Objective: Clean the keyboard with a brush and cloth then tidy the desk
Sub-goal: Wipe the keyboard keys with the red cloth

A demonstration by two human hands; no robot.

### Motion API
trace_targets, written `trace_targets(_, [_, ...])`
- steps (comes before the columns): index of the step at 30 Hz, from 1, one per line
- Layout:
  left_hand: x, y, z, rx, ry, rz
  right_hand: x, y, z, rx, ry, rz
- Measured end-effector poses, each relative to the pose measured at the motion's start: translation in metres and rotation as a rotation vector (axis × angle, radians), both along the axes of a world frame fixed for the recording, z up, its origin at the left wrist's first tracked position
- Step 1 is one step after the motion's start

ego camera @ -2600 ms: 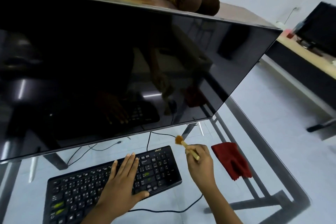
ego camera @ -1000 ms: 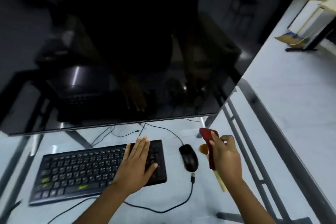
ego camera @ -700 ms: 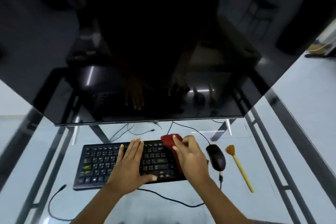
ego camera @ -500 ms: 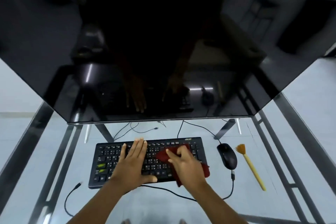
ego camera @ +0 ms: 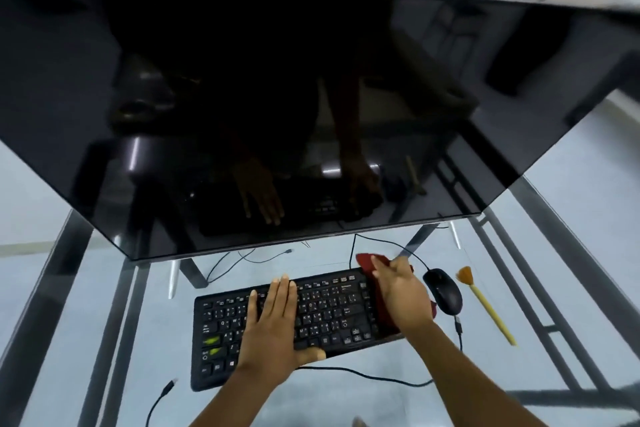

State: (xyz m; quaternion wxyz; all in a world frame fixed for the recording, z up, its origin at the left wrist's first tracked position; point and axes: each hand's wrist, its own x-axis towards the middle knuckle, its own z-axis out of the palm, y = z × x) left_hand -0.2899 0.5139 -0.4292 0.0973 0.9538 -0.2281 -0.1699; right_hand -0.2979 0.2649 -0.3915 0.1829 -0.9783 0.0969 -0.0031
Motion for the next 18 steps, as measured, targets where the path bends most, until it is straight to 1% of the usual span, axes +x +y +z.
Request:
trace_targets(1, [0.0,0.0,-0.001,0.001,-0.006,-0.004,-0.001,0.005,0.002,0.09,0.036,-0.071])
trace_targets(2, [0.001,0.001,-0.002,-0.003,-0.016,-0.009,-0.004,0.014,-0.001,0.094,0.029,-0.045])
trace_targets(3, [0.002,0.001,-0.002,-0.01,-0.027,-0.013,-0.011,0.029,-0.002,0.126,0.066,0.0])
trace_targets(5, [0.002,-0.001,-0.002,-0.004,-0.016,-0.019,-0.024,0.055,-0.001,0.119,0.127,0.173])
trace_targets(6, [0.003,-0.001,-0.001,0.003,-0.008,-0.024,-0.025,0.052,-0.003,0.087,0.121,0.227])
trace_targets(7, [0.003,0.0,-0.001,0.005,-0.005,-0.023,-0.022,0.041,-0.003,0.058,0.115,0.221])
trace_targets(8, [0.003,0.0,-0.002,0.009,-0.006,-0.023,-0.016,0.027,-0.003,0.003,0.105,0.149])
trace_targets(10, [0.004,0.001,-0.002,0.027,-0.009,-0.023,-0.001,-0.002,-0.005,-0.122,0.096,-0.073])
trace_targets(11, [0.003,0.002,-0.003,0.037,-0.009,-0.021,0.004,-0.008,-0.004,-0.154,0.112,-0.142])
trace_targets(12, [0.003,0.002,-0.001,0.049,-0.016,-0.018,0.006,-0.009,-0.005,-0.147,0.116,-0.151])
trace_targets(14, [0.002,0.001,0.001,0.065,-0.024,-0.005,0.002,0.001,-0.007,-0.124,0.149,-0.031])
trace_targets(17, [0.0,0.001,0.002,0.04,-0.082,-0.012,-0.023,0.018,-0.008,-0.095,0.133,0.327])
trace_targets(18, [0.0,0.003,0.0,0.039,-0.093,-0.012,-0.024,0.016,-0.004,-0.052,0.118,0.378])
